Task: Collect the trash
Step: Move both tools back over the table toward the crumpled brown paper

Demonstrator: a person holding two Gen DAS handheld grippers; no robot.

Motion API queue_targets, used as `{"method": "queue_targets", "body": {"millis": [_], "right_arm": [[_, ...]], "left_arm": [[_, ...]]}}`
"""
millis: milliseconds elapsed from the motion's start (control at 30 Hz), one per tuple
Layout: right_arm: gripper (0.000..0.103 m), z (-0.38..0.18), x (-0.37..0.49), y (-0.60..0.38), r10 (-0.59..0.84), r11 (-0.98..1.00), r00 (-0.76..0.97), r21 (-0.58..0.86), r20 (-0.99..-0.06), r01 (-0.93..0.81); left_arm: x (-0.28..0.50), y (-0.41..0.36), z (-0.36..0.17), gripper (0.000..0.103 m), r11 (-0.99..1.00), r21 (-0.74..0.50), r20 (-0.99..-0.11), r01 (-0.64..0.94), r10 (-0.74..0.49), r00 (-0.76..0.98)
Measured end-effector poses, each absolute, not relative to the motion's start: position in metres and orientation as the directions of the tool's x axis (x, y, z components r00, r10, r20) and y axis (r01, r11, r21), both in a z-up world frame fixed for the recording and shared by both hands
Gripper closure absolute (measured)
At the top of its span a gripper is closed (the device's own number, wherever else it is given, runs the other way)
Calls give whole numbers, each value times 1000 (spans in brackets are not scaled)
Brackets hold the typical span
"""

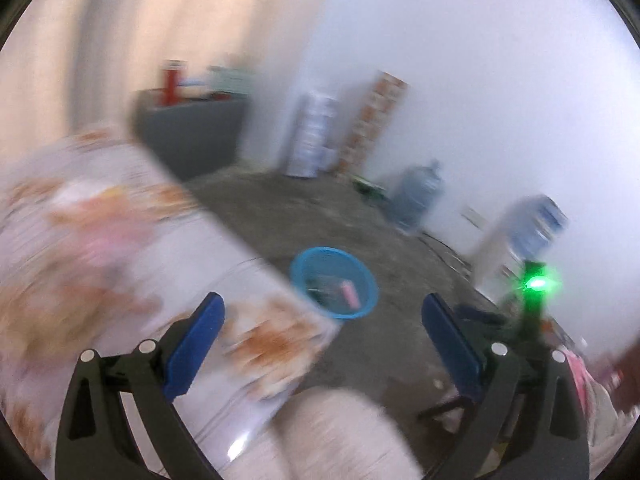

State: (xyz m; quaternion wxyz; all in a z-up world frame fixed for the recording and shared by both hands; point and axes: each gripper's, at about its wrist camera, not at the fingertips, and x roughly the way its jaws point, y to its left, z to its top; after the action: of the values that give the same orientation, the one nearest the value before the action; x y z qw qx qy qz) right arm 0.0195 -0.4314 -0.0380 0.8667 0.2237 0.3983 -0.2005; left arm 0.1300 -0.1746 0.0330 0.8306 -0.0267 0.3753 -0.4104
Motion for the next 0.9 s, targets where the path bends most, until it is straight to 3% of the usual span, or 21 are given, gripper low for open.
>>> {"method": "queue_targets", "body": {"millis": [200,400,767,900], "right_arm": [[8,-7,58,-366,-234,896,629,87,-741,436],[8,8,93,-313,-171,938,695,101,-698,332],[8,-18,127,-238,66,967,638,206,-767,149],[8,-26,132,-229,85,967,609,213,-789,141]], "left_arm": [[126,-72,17,6,807,-320,-570,496,-582,579],[132,-14,5,6,879,-233,-558,417,-472,682],[182,2,-8,6,869,-271,-544,414,-493,679],[215,-13,-17,7,887,-214,-612,408,-447,652]]}}
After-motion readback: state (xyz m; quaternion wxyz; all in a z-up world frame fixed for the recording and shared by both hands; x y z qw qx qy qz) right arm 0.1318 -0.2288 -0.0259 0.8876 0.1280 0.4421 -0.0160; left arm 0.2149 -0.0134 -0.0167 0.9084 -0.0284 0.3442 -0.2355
